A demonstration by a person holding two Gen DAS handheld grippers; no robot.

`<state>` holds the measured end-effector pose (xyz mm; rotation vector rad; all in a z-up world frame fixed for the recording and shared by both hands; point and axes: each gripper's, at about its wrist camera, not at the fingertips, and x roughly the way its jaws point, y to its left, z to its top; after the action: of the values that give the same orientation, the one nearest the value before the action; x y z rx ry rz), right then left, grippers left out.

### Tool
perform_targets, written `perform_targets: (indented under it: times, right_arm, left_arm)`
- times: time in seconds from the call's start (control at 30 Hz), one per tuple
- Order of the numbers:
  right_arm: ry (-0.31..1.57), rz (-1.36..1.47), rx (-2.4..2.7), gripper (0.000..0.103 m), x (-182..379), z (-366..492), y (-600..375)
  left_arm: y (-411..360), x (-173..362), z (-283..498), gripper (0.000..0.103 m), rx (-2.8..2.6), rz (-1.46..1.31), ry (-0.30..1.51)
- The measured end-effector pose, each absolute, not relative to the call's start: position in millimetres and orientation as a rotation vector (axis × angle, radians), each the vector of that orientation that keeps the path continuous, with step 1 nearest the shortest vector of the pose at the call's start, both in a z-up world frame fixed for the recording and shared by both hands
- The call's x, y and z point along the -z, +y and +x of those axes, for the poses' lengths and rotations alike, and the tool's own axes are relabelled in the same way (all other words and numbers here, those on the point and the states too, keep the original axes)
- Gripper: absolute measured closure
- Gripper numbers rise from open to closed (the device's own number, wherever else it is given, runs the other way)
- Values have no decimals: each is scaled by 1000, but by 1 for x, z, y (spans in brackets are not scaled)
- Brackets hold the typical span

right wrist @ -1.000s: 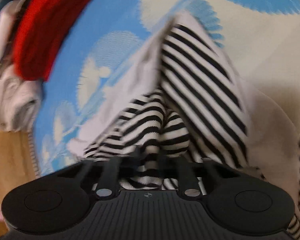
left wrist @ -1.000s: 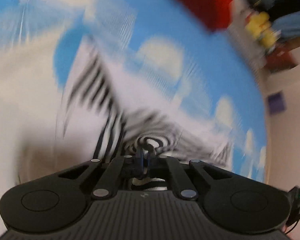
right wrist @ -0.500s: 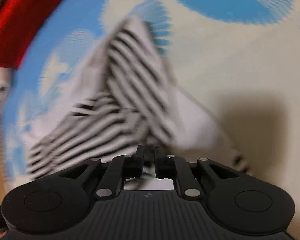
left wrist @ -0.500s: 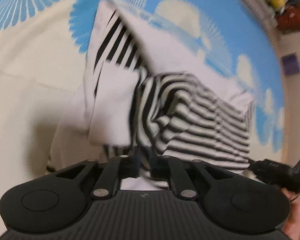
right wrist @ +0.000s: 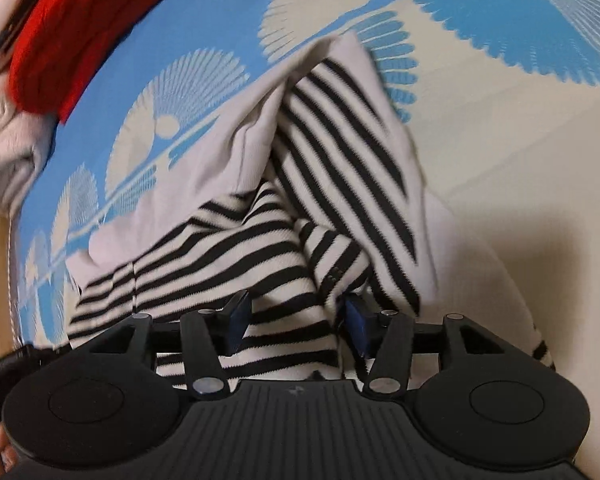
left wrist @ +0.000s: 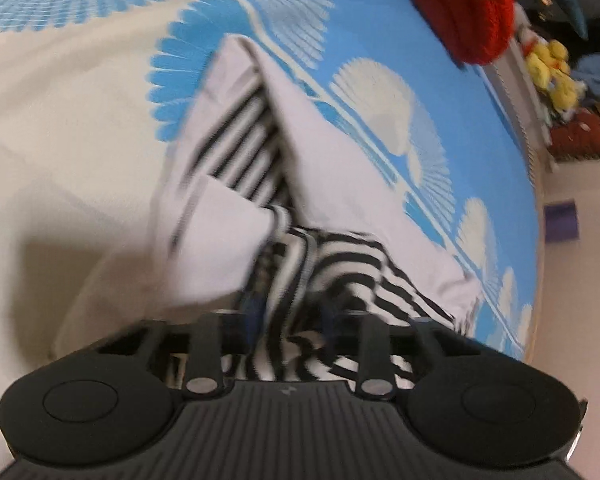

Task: Fold small clothes
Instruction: 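Fold the hem up toward the hood with both tools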

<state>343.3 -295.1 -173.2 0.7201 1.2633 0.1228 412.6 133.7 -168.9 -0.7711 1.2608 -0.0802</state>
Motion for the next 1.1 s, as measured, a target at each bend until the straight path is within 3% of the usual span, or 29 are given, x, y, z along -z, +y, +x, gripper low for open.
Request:
perform_targets:
  times: [0.07, 0.17, 0.27, 0.37, 0.43, 0.5, 0.57, 0.67, 0.77, 0.87, 0.93, 0.97, 1.03, 1.1]
  right_arm:
    - [1197, 761, -166, 95, 163, 345, -300]
    - [978, 863, -245, 98, 133, 344, -319]
    - [901, 937, -256, 98, 124, 343, -338]
    - [1111, 866, -161, 97, 154, 349, -338]
    - [1258, 769, -74, 92, 179, 350, -329]
    - [1276, 732, -19, 78, 188, 349, -327]
    - [1252, 733, -17, 74, 181, 349, -328]
    - [1148, 693, -16, 58, 156, 349, -327]
    - [1095, 679, -75, 57, 149, 354, -320]
    - [1206, 682, -78, 57, 173, 357, -313]
    - [1266, 663, -54, 58, 190, 357, -308]
    - [1274, 666, -57, 62, 194, 357, -308]
    - [1264, 655, -52, 73, 191, 356, -309]
    - [1227, 624, -29, 75, 179, 355, -312]
  left_arm:
    - [136, 157, 412, 101, 93, -777, 1201]
    - [146, 118, 407, 101, 140, -786, 1022]
    - [158, 109, 402, 101, 75, -748, 995]
    - [153, 152, 404, 100, -28, -687, 1272]
    - [148, 174, 402, 96, -68, -667, 1398]
    - [148, 168, 402, 90, -60, -659, 1369]
    - [146, 145, 404, 70, -67, -592, 1255]
    - [136, 116, 402, 69, 24, -546, 1103]
    - [123, 119, 404, 69, 163, -598, 1118]
    - [116, 152, 407, 69, 124, -570, 1275]
    - [116, 171, 407, 78, 33, -489, 1356]
    - [120, 176, 406, 84, 3, -481, 1361]
    - [127, 172, 407, 84, -7, -503, 1348]
    - [127, 156, 406, 83, -5, -465, 1291]
